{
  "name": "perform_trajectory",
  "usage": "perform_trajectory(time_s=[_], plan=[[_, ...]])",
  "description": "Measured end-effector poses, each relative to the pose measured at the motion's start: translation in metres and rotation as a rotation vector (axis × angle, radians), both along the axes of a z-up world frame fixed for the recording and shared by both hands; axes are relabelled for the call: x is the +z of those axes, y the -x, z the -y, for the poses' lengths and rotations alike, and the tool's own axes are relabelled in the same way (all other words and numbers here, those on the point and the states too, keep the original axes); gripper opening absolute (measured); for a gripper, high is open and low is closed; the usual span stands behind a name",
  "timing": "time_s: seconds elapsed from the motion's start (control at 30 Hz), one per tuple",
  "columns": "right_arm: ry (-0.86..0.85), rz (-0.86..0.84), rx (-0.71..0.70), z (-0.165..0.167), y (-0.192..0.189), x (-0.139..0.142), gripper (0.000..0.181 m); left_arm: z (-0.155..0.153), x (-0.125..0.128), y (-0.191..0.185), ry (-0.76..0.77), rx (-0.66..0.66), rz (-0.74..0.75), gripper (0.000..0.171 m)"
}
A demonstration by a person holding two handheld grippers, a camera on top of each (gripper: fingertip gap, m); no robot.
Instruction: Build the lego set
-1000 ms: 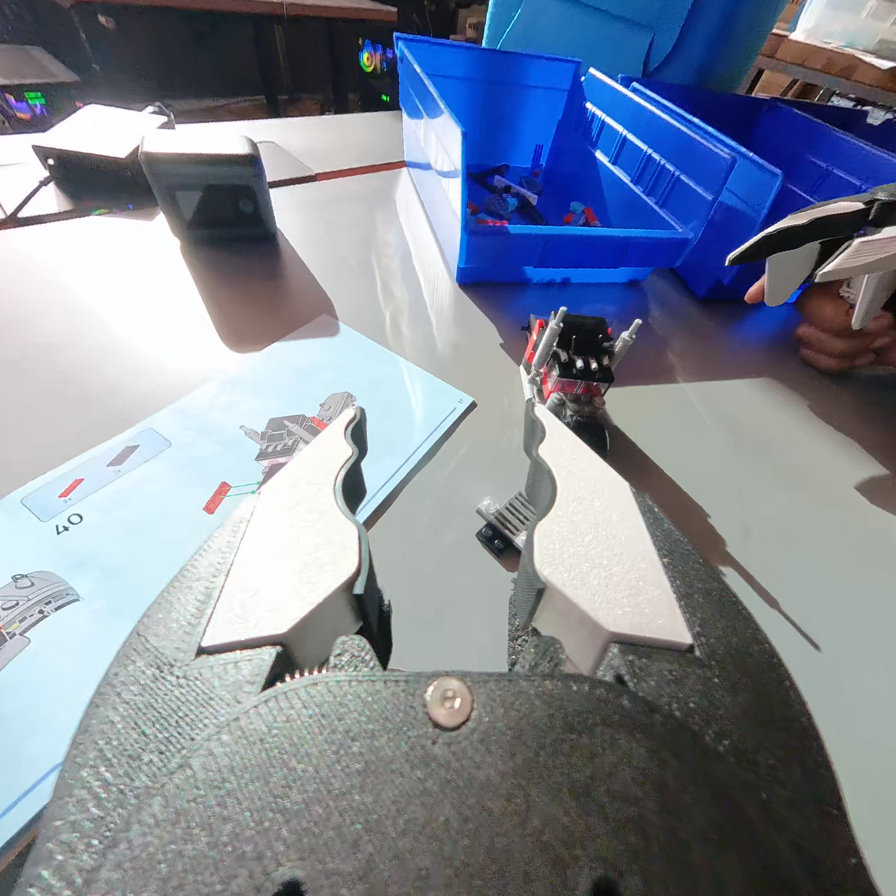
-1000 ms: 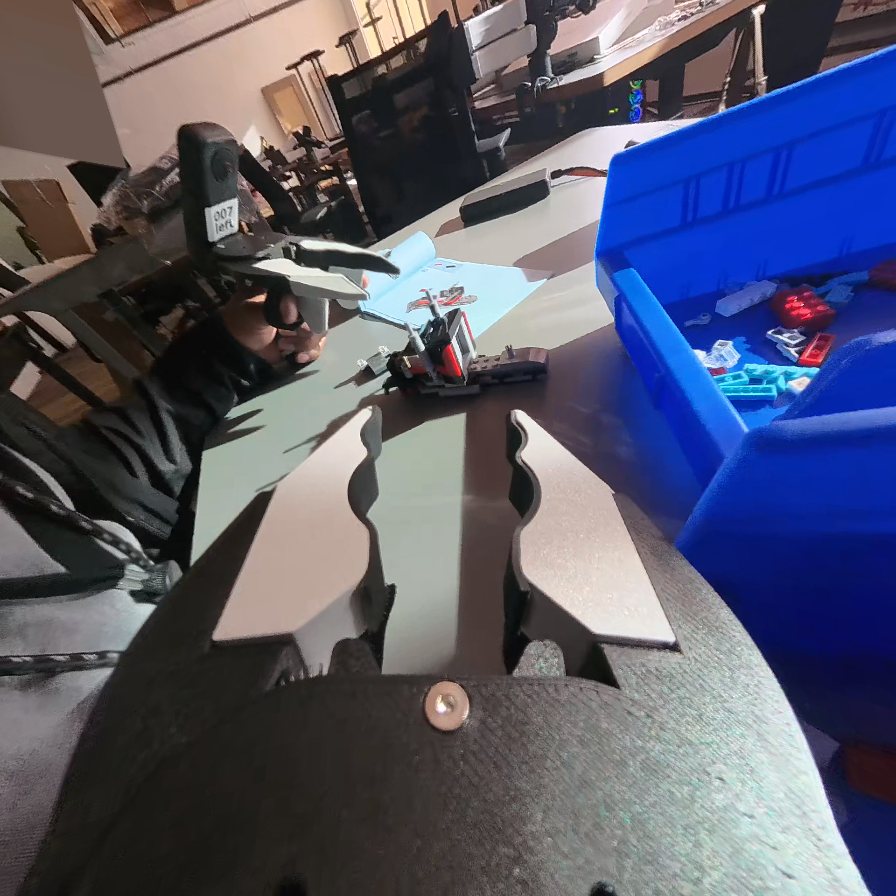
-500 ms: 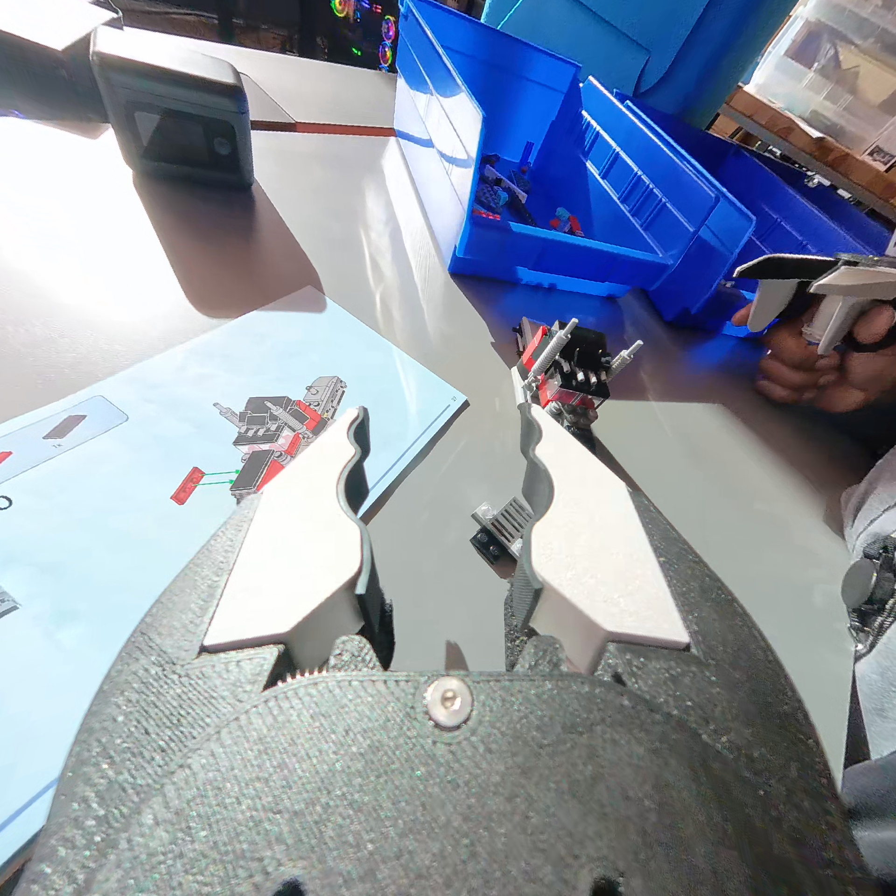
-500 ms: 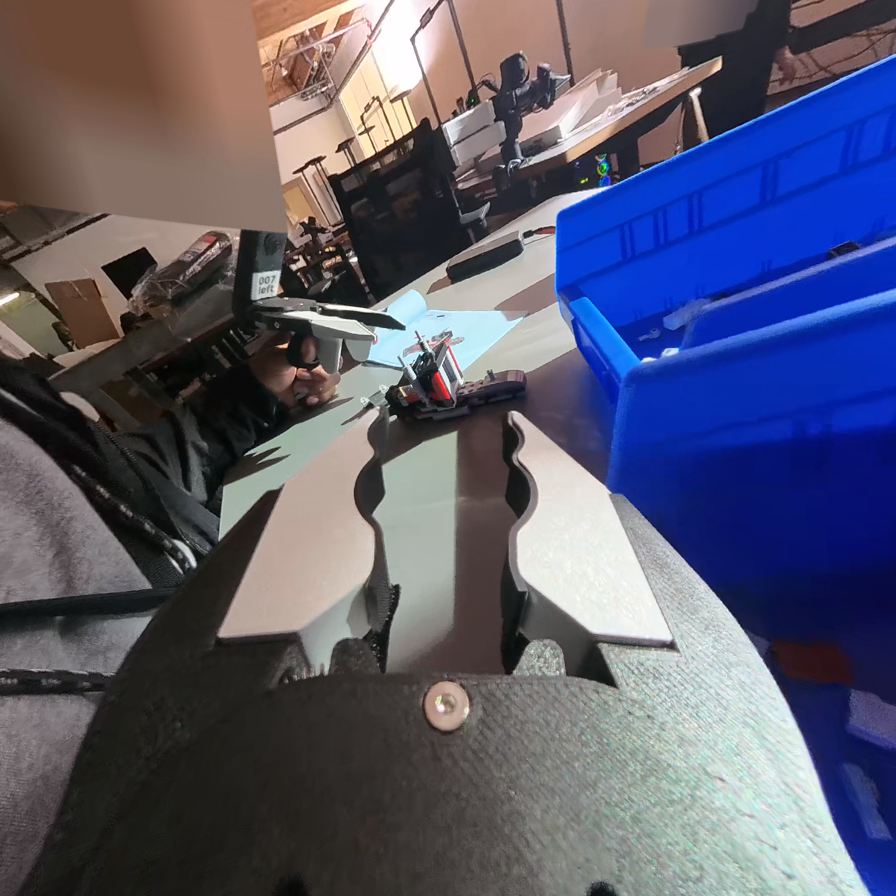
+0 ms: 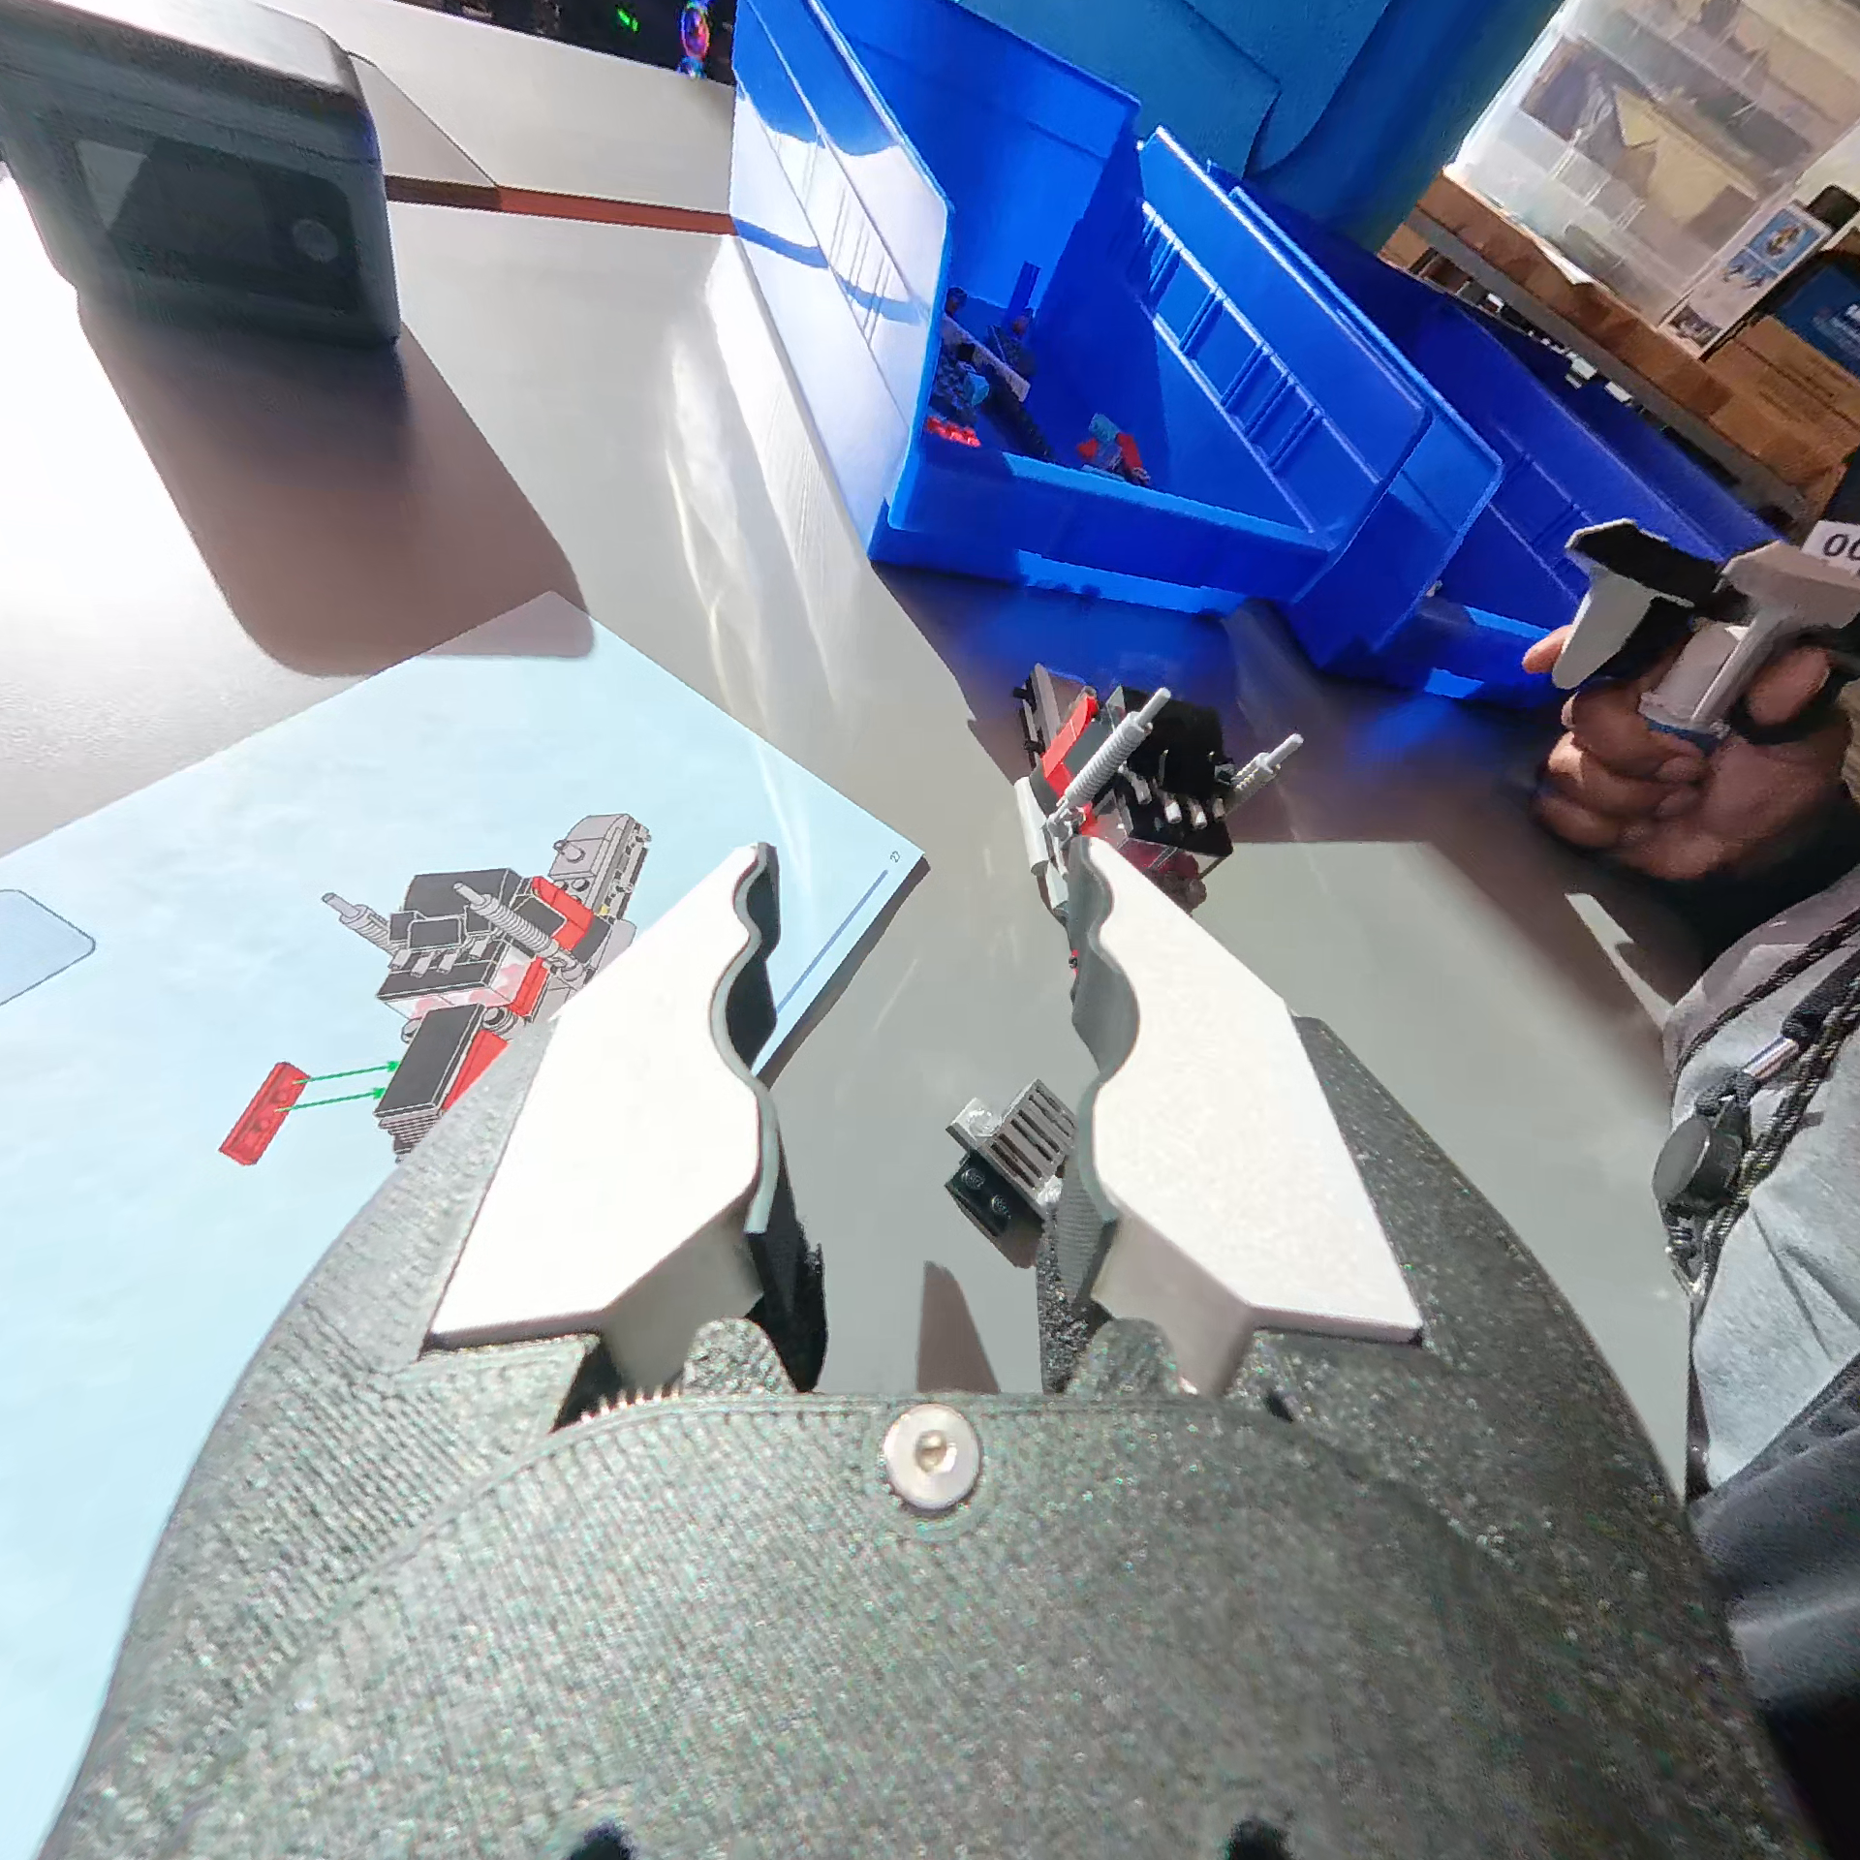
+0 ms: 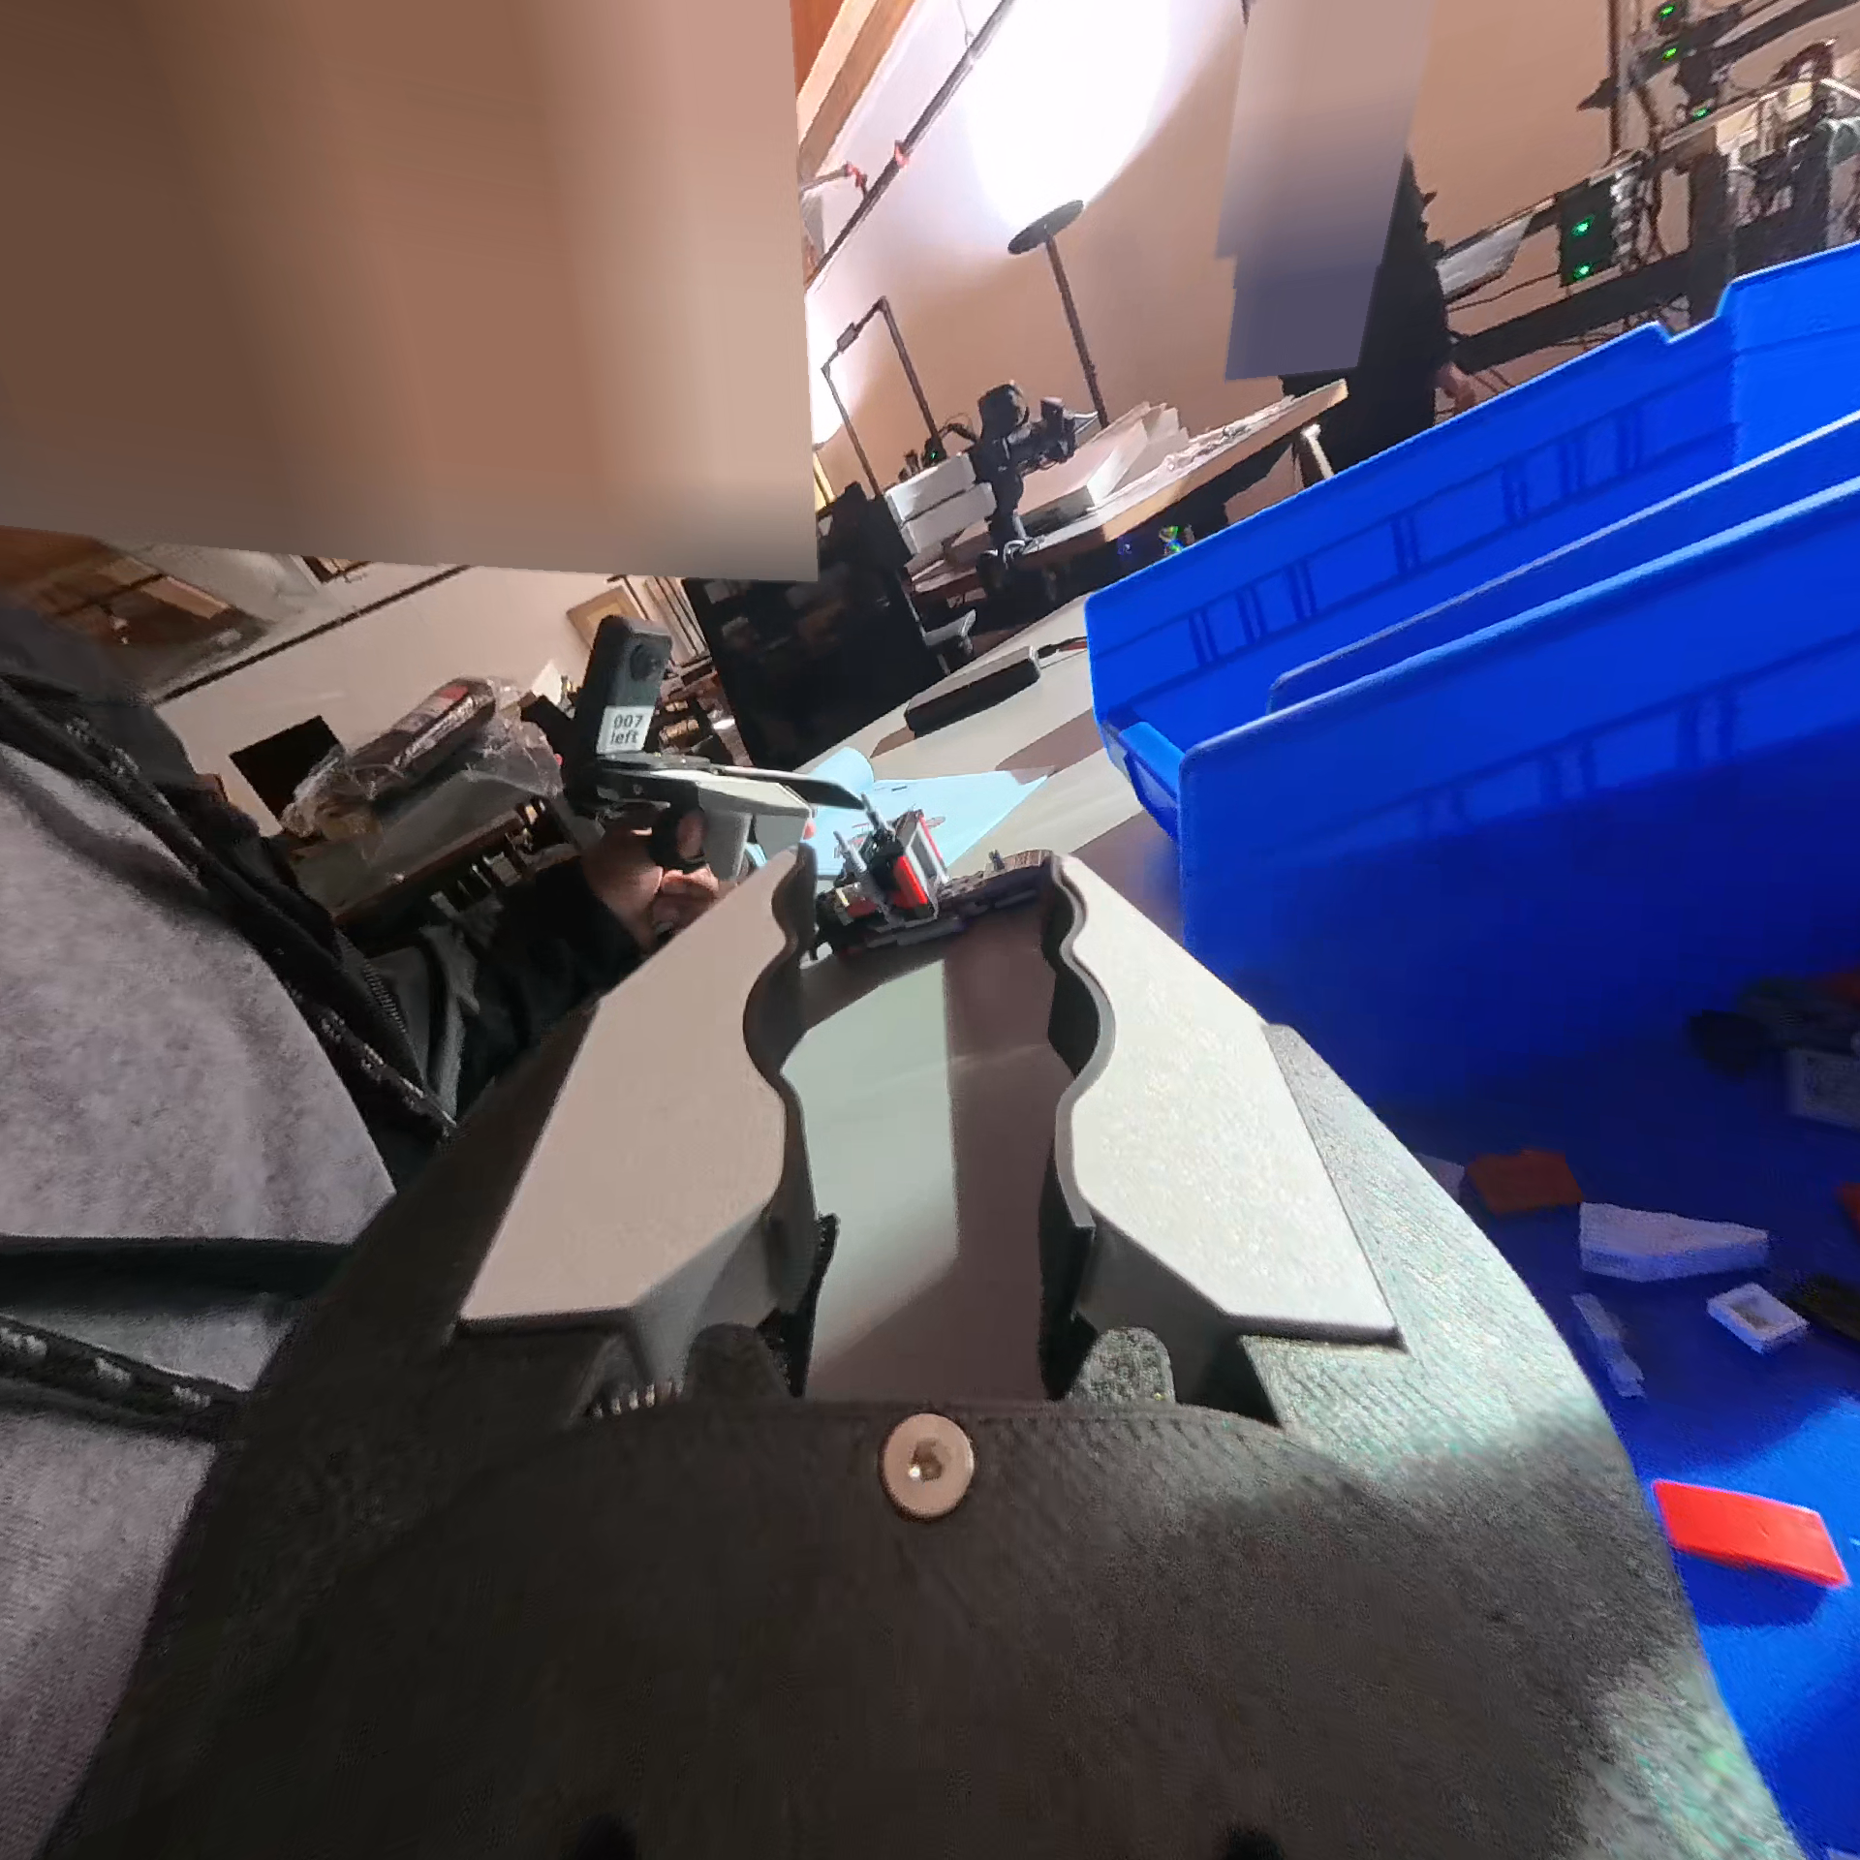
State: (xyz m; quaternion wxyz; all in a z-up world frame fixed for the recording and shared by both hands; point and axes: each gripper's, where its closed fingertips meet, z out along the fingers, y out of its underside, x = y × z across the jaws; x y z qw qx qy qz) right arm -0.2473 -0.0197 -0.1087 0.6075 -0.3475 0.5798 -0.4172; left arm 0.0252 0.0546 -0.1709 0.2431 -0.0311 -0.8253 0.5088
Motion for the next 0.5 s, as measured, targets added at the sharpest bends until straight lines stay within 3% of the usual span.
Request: perform_trajectory(time_s=[0.5], plan=[[-0.053,0.000,0.016,0.0062,-0.0037,-0.0034,0.045,0.0034,-0.0001,-0.0093,-0.002,0.071,-0.011,0.057]])
